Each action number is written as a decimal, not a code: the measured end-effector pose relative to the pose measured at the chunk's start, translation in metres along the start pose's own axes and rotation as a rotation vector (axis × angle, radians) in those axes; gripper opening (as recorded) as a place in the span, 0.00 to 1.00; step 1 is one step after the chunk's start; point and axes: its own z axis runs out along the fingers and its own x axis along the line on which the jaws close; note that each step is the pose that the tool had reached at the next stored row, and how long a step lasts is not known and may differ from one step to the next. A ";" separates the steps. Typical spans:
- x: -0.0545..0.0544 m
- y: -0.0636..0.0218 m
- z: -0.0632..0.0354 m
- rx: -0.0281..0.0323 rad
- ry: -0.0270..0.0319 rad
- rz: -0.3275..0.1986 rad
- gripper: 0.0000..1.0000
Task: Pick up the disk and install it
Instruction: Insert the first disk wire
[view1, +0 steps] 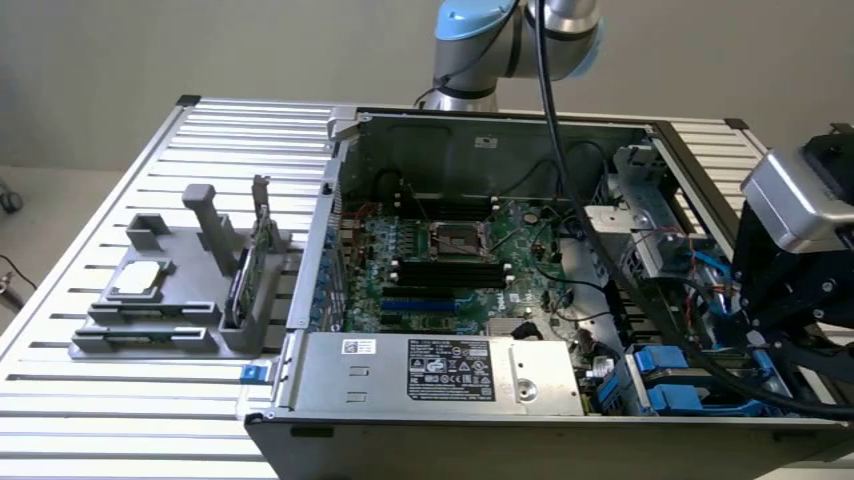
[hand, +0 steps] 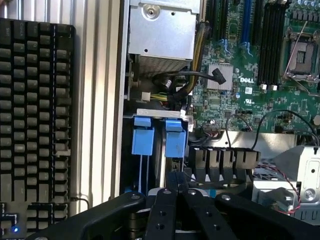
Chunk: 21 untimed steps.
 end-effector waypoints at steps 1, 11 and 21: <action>0.000 -0.0004 0.0019 0.0001 -0.0001 0.000 0.11; -0.003 -0.0040 0.0183 0.0020 -0.0020 0.000 0.11; -0.006 -0.0065 0.0345 0.0045 -0.0038 -0.001 0.11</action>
